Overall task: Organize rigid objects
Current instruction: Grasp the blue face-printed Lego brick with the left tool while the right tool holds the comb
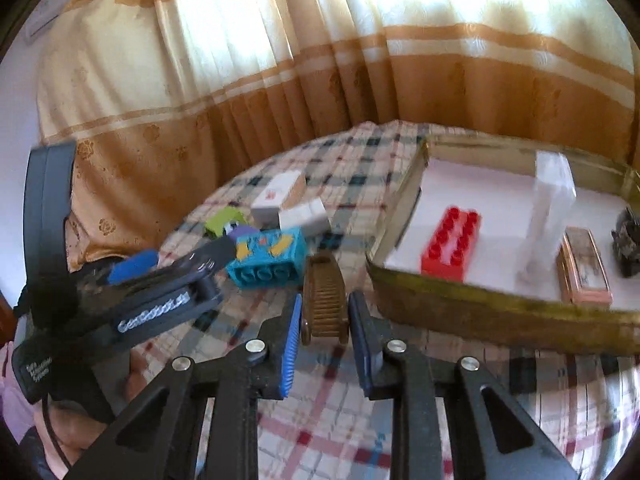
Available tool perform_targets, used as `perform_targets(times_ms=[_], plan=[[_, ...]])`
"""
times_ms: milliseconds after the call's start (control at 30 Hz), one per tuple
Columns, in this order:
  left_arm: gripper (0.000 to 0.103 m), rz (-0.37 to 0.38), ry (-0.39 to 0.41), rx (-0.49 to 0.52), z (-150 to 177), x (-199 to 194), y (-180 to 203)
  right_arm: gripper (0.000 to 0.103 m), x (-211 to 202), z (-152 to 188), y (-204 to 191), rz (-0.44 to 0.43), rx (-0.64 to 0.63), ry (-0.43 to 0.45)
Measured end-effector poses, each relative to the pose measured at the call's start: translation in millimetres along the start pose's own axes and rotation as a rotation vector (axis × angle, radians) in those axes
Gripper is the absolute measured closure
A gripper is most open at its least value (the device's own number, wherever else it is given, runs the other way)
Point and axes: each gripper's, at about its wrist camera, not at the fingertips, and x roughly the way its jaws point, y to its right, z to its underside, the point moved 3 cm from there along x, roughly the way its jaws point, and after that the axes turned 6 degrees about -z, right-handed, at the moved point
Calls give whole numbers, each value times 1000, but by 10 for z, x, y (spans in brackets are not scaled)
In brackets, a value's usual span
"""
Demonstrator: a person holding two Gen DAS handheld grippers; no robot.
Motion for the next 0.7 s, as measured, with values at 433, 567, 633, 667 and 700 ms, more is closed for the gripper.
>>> perform_targets(times_ms=[433,567,633,667,700], plan=[[27,45,-155,58,-65,392,362,69,-143,252,205,15,42,-112],[36,115,-146,-1,-38,328,245,54,-91,184,159,17,21,-110],[37,124,-146,3,18,292,241,54,-37,156,109,24,-1,-113],[37,129,-141,5,34,270,241,54,-4,147,81,29,-14,-118],[38,147,-130,-6,33,228,221,54,38,144,48,45,-33,-129]])
